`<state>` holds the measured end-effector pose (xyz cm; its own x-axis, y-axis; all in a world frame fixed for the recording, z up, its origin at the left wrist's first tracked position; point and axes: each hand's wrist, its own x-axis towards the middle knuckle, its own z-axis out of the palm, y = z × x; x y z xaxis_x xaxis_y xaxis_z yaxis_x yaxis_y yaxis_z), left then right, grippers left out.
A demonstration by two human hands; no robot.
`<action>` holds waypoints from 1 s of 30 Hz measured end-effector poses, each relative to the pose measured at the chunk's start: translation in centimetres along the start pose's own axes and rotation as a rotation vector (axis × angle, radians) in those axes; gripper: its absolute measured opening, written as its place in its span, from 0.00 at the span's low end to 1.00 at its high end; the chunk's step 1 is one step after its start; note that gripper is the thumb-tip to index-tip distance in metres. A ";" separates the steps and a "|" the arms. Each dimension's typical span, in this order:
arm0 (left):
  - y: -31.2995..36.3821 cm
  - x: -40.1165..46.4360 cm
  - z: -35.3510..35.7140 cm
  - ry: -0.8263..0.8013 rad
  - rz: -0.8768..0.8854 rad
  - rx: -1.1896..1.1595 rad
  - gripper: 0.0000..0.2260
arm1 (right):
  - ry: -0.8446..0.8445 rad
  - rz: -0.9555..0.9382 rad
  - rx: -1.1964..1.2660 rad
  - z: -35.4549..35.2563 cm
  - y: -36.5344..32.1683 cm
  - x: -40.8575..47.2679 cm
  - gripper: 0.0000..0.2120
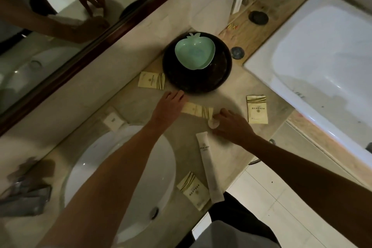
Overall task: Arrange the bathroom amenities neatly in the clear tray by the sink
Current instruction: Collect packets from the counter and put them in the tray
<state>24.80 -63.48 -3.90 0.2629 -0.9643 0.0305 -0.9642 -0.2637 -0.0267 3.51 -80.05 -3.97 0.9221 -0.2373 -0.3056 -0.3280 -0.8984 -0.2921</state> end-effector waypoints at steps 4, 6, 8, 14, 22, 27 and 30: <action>-2.1 -2.1 0.5 -0.119 -0.014 0.012 0.17 | -0.001 -0.003 -0.017 -0.2 -0.1 -0.2 0.24; -2.5 -2.9 -0.1 -0.164 -0.105 -0.029 0.26 | 0.006 -0.007 -0.010 -0.4 -0.6 -0.1 0.22; -2.9 -3.9 -0.9 -0.162 -0.212 -0.039 0.31 | 0.018 -0.001 0.004 -0.5 -1.1 0.0 0.21; 1.3 -4.9 -1.6 -0.146 -0.734 -0.351 0.24 | 0.079 0.103 0.054 -0.4 -1.9 0.4 0.20; 6.3 -2.5 0.7 -0.231 -0.871 -0.420 0.29 | 0.121 0.165 0.071 0.3 -3.1 1.5 0.22; 4.5 -4.8 0.3 -0.123 -0.588 -0.412 0.28 | 0.154 0.152 0.071 -0.2 -2.6 1.1 0.20; 4.3 -5.7 0.4 -0.104 -0.377 -0.546 0.28 | 0.213 0.110 0.081 -0.5 -2.7 0.6 0.20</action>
<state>19.21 -59.14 -4.59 0.5603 -0.8130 -0.1584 -0.6776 -0.5599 0.4768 5.08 -78.02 -2.90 0.8996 -0.4122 -0.1443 -0.4362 -0.8323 -0.3420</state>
